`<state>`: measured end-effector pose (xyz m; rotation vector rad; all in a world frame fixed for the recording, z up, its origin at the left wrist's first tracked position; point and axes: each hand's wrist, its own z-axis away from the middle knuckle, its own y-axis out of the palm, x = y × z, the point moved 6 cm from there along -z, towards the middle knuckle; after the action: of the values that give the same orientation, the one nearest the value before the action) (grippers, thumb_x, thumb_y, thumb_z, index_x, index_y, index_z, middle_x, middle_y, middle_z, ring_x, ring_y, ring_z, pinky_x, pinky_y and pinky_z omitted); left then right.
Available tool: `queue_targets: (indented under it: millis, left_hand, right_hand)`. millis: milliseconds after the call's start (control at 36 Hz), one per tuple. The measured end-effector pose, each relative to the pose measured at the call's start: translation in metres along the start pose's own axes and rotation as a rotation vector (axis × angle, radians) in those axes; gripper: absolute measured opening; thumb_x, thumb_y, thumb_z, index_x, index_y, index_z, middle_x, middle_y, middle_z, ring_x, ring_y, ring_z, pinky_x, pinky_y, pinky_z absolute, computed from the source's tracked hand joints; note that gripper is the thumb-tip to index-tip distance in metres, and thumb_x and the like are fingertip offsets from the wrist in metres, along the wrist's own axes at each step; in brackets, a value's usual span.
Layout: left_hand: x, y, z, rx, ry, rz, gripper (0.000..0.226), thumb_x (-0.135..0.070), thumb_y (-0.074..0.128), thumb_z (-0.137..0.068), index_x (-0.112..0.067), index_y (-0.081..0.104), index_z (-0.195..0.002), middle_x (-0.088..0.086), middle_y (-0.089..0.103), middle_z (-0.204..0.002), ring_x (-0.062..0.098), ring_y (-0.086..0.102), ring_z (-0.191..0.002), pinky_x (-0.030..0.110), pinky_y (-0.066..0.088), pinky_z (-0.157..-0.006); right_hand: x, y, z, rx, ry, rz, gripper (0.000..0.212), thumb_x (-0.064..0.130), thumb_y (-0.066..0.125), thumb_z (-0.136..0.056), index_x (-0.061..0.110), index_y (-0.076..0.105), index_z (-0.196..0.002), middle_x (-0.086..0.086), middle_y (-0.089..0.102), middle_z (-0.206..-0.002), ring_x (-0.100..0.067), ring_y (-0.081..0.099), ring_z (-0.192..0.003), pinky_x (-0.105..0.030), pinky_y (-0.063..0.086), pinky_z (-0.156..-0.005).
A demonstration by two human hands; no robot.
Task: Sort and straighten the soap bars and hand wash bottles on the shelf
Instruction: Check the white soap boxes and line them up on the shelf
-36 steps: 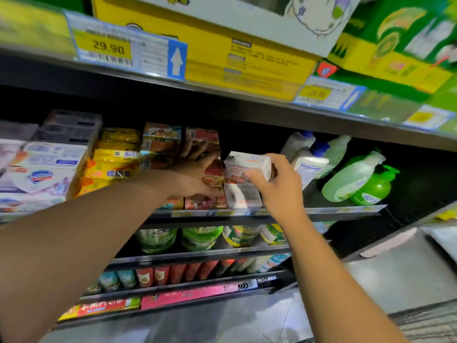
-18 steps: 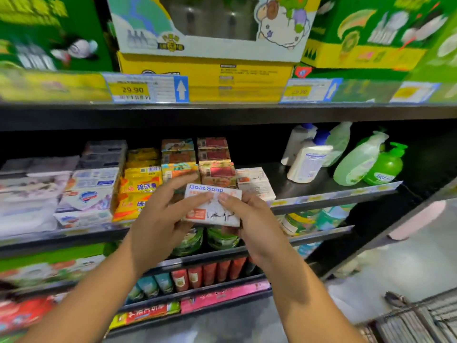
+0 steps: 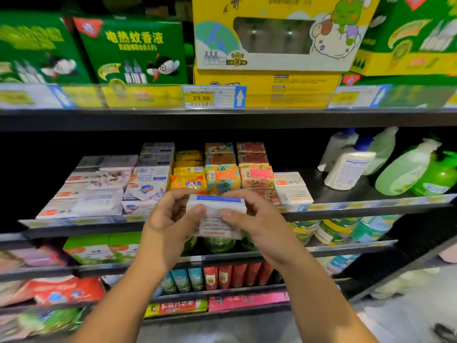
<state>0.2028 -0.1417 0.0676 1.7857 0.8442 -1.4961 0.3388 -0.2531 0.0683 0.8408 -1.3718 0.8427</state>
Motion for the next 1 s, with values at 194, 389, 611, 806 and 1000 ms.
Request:
queue_targets:
  millis: [194,389,611,806,1000]
  left_hand:
    - [0.008,-0.006,0.017,0.36,-0.024,0.018,0.067,-0.032,0.095,-0.057,-0.031,0.069,-0.118,-0.021,0.058,-0.131,0.005,0.064,-0.112,0.027,0.057,-0.081]
    - [-0.005,-0.02,0.014,0.223,0.18,-0.279,0.045,-0.033,0.089,-0.07,-0.041,0.067,-0.108,-0.025,0.057,-0.131,-0.001,0.051,-0.126,0.017,0.05,-0.091]
    - [-0.003,-0.005,0.03,0.086,-0.066,0.071,0.033,-0.013,0.068,-0.082,-0.019,0.064,-0.114,-0.01,0.073,-0.091,0.01,0.069,-0.082,0.021,0.057,-0.067]
    - [0.001,-0.002,0.041,0.374,-0.012,-0.111,0.058,-0.012,0.092,-0.063,-0.033,0.071,-0.113,-0.027,0.049,-0.141,0.012,0.065,-0.114,0.027,0.057,-0.085]
    - [-0.007,-0.012,0.037,0.211,0.126,-0.313,0.046,-0.028,0.079,-0.068,-0.037,0.067,-0.111,-0.021,0.061,-0.124,-0.005,0.056,-0.116,0.012,0.046,-0.092]
  right_hand:
    - [-0.001,0.008,0.004,-0.086,0.015,-0.07,0.01,0.025,0.062,-0.099,0.033,0.067,-0.095,0.008,0.065,-0.113,-0.025,0.063,-0.109,-0.042,0.054,-0.082]
    - [-0.004,0.021,0.021,0.178,0.242,-0.475,0.048,0.033,0.072,-0.086,0.01,0.059,-0.126,-0.014,0.07,-0.111,-0.023,0.067,-0.083,-0.026,0.055,-0.063]
    - [0.0,0.016,0.026,0.059,0.107,-0.005,0.03,0.025,0.073,-0.09,0.03,0.065,-0.119,-0.001,0.071,-0.114,-0.016,0.071,-0.102,-0.038,0.056,-0.095]
    - [0.002,0.01,0.034,-0.041,0.075,-0.121,0.013,0.027,0.06,-0.099,0.037,0.067,-0.095,0.002,0.067,-0.118,-0.018,0.07,-0.093,-0.028,0.051,-0.064]
    - [-0.004,0.012,0.044,0.236,0.097,-0.337,0.06,0.019,0.084,-0.078,0.015,0.056,-0.132,-0.012,0.07,-0.116,-0.024,0.068,-0.089,-0.029,0.057,-0.073]
